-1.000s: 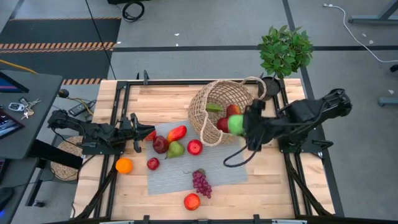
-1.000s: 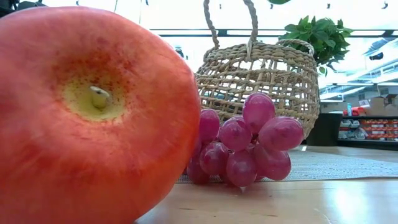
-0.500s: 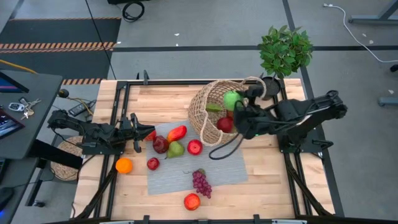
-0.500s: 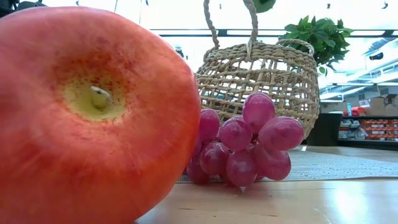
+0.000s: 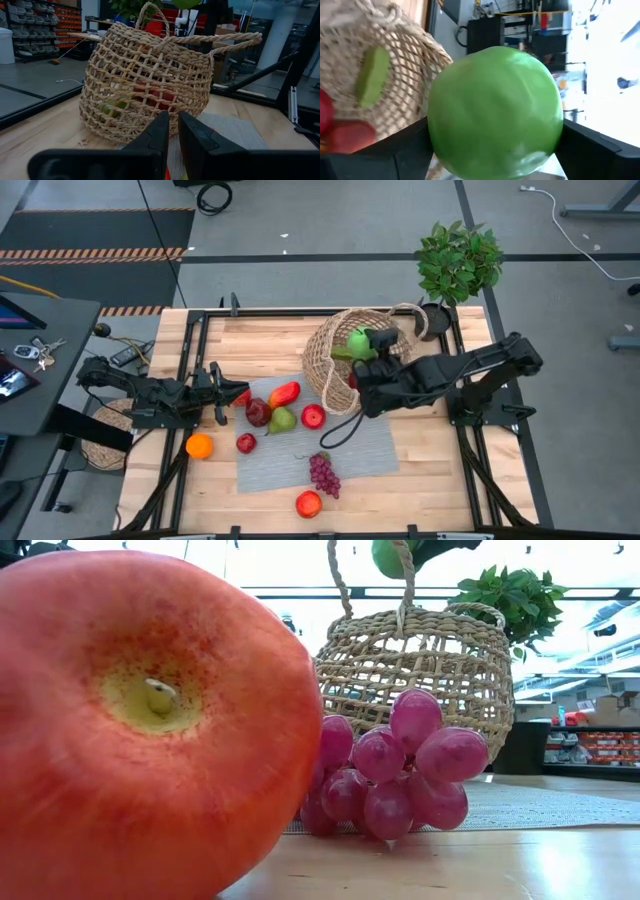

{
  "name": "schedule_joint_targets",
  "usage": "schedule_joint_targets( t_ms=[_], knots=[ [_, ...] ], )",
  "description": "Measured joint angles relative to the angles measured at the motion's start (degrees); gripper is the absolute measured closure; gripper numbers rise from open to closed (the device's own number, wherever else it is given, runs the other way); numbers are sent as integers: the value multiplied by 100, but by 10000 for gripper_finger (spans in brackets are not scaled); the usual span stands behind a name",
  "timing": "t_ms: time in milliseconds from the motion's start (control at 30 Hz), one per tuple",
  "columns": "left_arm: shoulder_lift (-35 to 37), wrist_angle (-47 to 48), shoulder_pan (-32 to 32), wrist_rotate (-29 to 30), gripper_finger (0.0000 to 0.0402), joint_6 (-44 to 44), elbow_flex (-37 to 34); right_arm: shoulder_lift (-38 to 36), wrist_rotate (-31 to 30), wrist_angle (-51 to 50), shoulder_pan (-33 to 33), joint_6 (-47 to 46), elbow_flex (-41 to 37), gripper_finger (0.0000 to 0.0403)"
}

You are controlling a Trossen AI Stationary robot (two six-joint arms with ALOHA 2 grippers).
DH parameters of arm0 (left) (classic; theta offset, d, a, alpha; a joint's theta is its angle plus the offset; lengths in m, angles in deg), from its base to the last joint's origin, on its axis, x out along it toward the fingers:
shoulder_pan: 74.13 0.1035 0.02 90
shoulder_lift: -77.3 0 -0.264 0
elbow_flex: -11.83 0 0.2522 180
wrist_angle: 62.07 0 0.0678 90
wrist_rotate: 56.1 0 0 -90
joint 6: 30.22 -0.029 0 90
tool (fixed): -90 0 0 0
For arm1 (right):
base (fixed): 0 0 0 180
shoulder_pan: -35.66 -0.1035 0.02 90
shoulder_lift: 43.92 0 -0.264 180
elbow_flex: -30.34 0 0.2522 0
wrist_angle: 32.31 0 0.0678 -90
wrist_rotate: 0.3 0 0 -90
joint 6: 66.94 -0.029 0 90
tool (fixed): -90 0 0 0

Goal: Build produce basket
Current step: Put the green apple into the brown basket

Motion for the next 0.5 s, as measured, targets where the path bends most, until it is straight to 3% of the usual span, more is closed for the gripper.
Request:
schedule_joint_targets(
  t_ms=[300,500],
  knots=[
    [-2,-1,1,-2,353,0,0,141,-91,-6,16,718,-2,43],
    [-2,1,0,-2,353,0,0,141,163,-21,78,1572,-2,42]
  ],
)
